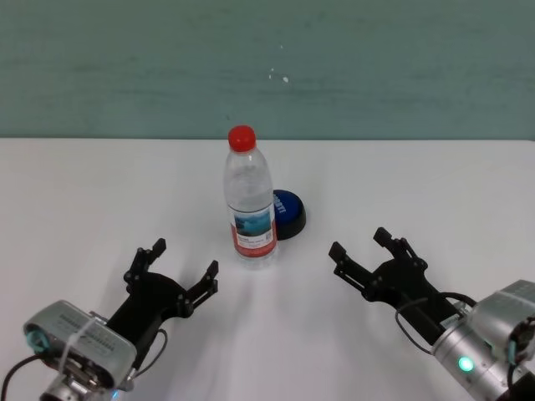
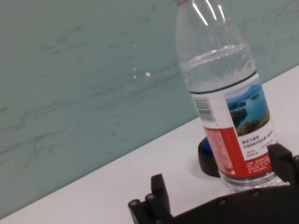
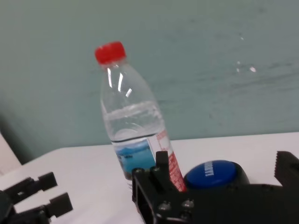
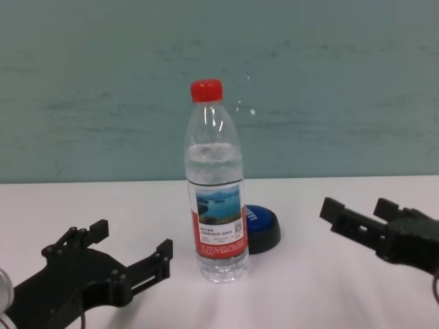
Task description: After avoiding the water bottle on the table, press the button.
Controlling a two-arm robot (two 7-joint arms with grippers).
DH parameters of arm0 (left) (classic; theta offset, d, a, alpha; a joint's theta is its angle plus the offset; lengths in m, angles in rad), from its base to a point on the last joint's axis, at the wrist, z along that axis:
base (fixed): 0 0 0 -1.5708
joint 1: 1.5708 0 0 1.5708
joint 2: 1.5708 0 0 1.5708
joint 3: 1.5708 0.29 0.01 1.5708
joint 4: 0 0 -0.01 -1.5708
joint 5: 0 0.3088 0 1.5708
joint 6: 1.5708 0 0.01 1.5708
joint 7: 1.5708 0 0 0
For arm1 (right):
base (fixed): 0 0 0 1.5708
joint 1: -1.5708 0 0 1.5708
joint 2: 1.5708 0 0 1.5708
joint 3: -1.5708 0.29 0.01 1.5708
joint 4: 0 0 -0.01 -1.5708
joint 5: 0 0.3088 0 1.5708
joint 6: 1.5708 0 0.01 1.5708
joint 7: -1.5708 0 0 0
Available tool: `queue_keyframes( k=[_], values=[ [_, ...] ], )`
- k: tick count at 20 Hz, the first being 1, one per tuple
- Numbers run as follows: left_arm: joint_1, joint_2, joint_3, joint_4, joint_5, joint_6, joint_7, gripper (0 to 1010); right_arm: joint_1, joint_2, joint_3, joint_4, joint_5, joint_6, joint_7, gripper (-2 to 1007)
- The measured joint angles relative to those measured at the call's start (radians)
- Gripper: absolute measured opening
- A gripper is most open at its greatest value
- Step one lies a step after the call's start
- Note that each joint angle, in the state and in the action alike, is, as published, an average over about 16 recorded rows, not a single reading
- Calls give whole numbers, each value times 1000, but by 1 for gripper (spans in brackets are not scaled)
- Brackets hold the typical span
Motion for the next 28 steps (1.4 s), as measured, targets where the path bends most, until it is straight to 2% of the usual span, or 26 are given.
queue_keyframes(
  k=[5,10,15,22,28],
  values=[
    [0,0,0,0,0,0,0,1000,12,-25,-5,25,-42,8,-34,1004],
    [0,0,0,0,0,0,0,1000,19,-41,-9,35,-81,20,-48,1004],
    [0,0,0,0,0,0,0,1000,18,-49,-9,38,-100,12,-35,1004],
    [0,0,0,0,0,0,0,1000,7,-49,-5,32,-112,-20,-5,1004],
    [0,0,0,0,0,0,0,1000,-4,-48,0,24,-121,-42,7,1004]
  ],
)
